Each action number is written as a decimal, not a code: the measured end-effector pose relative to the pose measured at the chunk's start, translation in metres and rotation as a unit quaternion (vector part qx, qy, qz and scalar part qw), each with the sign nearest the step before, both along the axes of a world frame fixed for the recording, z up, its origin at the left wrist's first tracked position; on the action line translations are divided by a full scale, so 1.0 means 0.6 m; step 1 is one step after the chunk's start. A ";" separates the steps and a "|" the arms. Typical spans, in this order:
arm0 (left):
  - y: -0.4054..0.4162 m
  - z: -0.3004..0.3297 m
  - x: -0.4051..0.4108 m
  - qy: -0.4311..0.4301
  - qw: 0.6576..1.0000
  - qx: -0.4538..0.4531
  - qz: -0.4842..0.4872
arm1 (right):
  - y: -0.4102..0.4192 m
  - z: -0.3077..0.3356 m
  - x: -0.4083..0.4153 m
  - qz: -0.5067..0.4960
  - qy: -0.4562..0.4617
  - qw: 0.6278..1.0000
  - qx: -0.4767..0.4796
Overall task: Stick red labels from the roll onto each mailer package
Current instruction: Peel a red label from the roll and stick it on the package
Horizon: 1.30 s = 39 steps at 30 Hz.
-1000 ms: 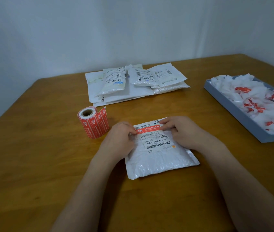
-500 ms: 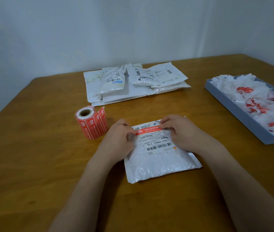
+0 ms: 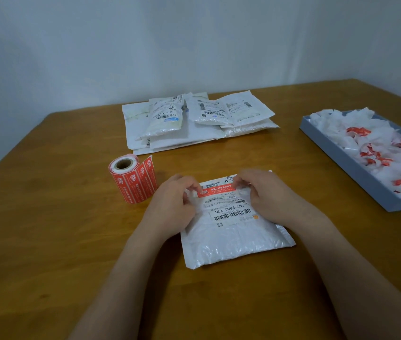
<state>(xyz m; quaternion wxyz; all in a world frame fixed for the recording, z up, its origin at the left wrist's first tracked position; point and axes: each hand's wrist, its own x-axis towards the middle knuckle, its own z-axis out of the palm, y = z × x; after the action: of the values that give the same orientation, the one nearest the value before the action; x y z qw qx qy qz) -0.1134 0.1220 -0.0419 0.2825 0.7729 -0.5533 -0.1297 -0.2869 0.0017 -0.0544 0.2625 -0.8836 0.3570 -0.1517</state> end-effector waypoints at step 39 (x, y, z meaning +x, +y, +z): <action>-0.012 0.027 -0.013 0.220 0.958 -0.050 0.178 | 0.000 0.055 -0.022 -0.145 -0.016 0.986 0.076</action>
<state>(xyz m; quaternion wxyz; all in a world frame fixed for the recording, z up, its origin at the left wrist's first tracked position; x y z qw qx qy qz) -0.1212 0.1150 -0.0257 0.4542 0.7959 -0.3367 -0.2166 -0.3001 0.0014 -0.0213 0.3097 -0.7975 0.4874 -0.1745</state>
